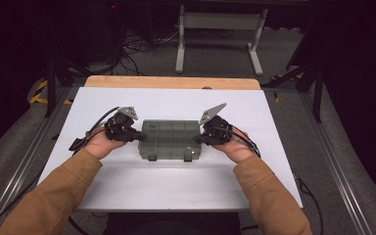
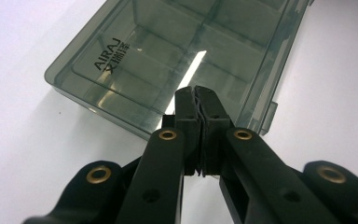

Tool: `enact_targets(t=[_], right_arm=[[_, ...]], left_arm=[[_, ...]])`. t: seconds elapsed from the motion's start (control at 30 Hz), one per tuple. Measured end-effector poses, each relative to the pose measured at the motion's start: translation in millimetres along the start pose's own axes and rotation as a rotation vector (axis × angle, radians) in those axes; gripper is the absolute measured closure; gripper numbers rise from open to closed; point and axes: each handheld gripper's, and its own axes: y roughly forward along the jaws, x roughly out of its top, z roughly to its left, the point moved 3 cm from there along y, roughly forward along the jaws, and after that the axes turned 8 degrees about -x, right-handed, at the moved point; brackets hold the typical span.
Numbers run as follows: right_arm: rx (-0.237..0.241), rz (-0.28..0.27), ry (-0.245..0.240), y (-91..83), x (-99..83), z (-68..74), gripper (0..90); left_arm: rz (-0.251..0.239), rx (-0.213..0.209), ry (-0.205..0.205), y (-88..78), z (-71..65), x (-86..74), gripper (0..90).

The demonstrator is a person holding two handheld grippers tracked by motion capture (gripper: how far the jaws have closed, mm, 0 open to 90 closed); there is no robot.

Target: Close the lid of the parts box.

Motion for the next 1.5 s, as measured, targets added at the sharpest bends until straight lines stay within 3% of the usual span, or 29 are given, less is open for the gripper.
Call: enact_targets(t=[0.5, 0.77, 0.83, 1.2, 1.37, 1.5], right_arm=[[0.006, 0.044, -0.009, 5.3, -2.2, 4.4, 89.6], [-0.001, 0.068, -0.029, 8.5, -3.3, 6.5, 89.5], [-0.017, 0.097, -0.043, 10.8, -4.7, 8.8, 89.5], [-0.032, 0.091, -0.043, 10.2, -5.9, 10.7, 89.6], [-0.045, 0.076, -0.041, 9.3, -4.8, 8.7, 81.2], [-0.056, 0.007, -0.018, 0.7, 0.0, 8.5, 68.9]], left_arm=[[0.044, -0.004, 0.012, 6.9, -3.0, -1.8, 88.3], [0.094, 0.016, 0.033, 11.3, -3.5, -4.9, 88.0], [0.091, 0.01, 0.032, 11.3, -3.3, -5.4, 87.9], [0.084, 0.02, 0.032, 11.1, -4.2, -6.6, 88.1], [0.064, 0.018, 0.012, 11.0, -5.8, -6.2, 77.0], [-0.001, 0.026, 0.006, 5.2, -8.6, -5.2, 59.4]])
